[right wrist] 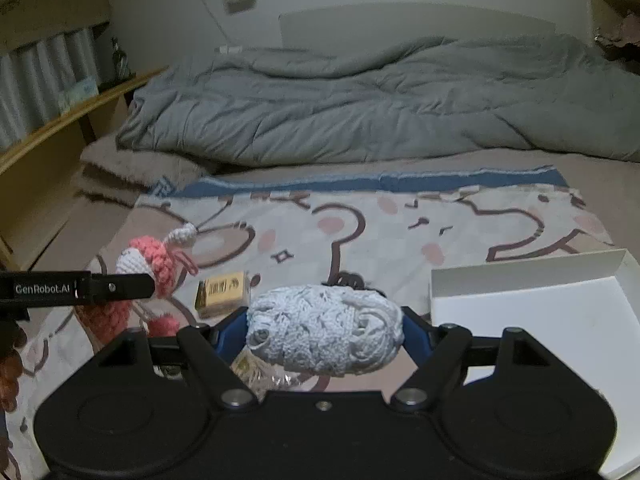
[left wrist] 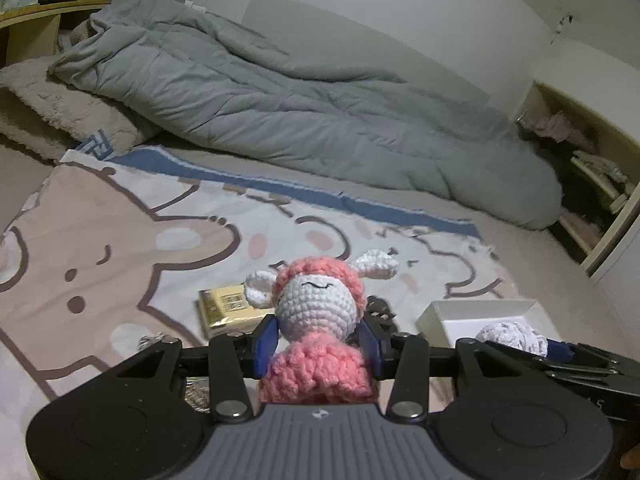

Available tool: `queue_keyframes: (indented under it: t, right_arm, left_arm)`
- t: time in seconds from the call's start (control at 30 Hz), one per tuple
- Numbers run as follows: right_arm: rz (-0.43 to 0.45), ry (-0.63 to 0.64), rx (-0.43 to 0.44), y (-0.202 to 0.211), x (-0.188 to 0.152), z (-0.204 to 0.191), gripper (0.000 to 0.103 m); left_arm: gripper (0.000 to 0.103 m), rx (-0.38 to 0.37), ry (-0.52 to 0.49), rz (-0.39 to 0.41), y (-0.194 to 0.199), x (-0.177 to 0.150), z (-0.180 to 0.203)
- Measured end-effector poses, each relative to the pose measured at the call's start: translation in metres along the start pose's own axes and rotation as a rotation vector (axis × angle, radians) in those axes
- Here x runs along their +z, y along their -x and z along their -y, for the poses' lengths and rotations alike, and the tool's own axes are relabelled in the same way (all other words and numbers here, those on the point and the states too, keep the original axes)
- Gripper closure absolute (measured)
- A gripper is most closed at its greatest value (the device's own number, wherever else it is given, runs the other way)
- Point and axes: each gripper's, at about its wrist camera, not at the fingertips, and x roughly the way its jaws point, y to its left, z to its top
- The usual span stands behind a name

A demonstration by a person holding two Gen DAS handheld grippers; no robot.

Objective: Organize objects
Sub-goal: 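Carry the pink doll and yarn ball over the white box with both tools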

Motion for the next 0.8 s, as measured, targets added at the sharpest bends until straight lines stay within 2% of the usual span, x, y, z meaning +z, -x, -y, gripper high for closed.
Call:
queue_keyframes:
  t: [0.27,0.8]
  right_arm:
    - [0.074,-0.068,-0.032,0.019,0.010,0.026,0.024]
    - [0.085,-0.150,-0.147,0.025,0.004,0.098,0.024]
  left_arm:
    - [0.057,-0.101,0.015,0.048,-0.007,0.007,0.025]
    - [0.057,-0.241,-0.019,0.043,-0.048,0.007,0.089]
